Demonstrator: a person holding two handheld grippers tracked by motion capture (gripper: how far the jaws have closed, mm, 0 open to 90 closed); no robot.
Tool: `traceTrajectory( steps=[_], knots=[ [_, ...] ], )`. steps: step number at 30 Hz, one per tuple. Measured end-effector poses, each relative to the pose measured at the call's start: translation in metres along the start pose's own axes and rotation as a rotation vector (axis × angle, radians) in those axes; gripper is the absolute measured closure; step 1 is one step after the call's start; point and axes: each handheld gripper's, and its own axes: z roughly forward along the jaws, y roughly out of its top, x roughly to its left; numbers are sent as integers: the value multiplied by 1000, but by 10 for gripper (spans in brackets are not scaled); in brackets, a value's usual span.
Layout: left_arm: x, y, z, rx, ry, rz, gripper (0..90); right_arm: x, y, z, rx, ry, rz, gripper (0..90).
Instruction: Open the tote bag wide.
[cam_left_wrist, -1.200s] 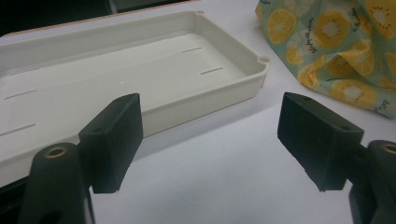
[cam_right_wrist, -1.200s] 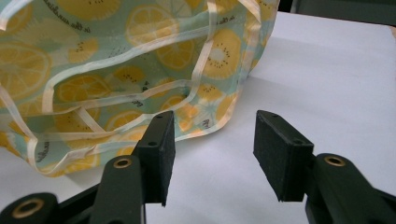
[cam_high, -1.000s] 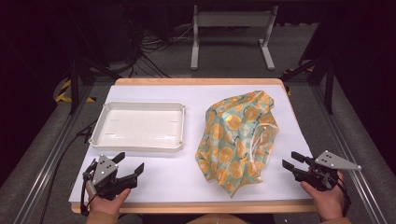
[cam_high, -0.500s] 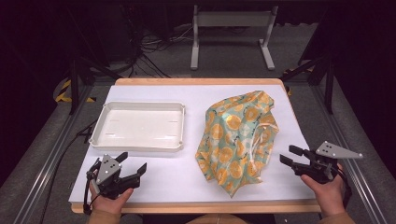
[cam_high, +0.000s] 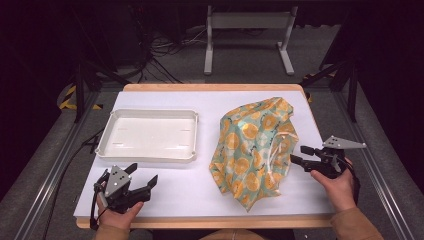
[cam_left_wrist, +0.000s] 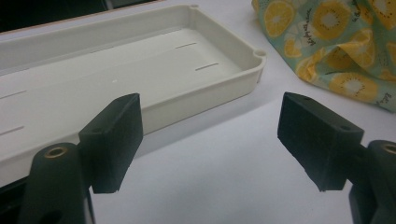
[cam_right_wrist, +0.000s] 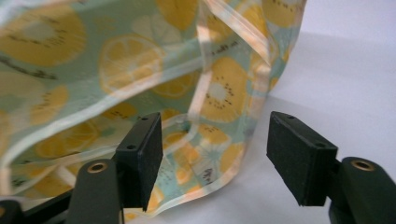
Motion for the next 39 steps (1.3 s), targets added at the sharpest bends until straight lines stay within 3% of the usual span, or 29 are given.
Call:
traceTrajectory(
  steps=[8, 12, 15, 20, 22, 25, 39],
  knots=[
    [0, 0, 1, 6, 0, 5, 230, -10, -2, 19, 62, -13, 23, 379],
    [0, 0, 1, 6, 1, 6, 230, -15, -4, 27, 86, 30, 30, 404],
    [-1, 0, 1, 6, -1, 3, 230, -16, -5, 31, 107, 33, 20, 490],
    [-2, 0, 3, 10, -3, 8, 231, -16, -6, 30, 130, 59, 3, 797],
    [-3, 0, 3, 12, -5, 6, 231, -16, -6, 27, 118, 69, 2, 869],
    [-2, 1, 3, 11, -3, 11, 231, -16, -5, 21, 103, 73, 6, 895],
    [-3, 3, 2, 9, -1, 9, 228, -12, 8, -18, -1, 47, -23, 900]
  ],
)
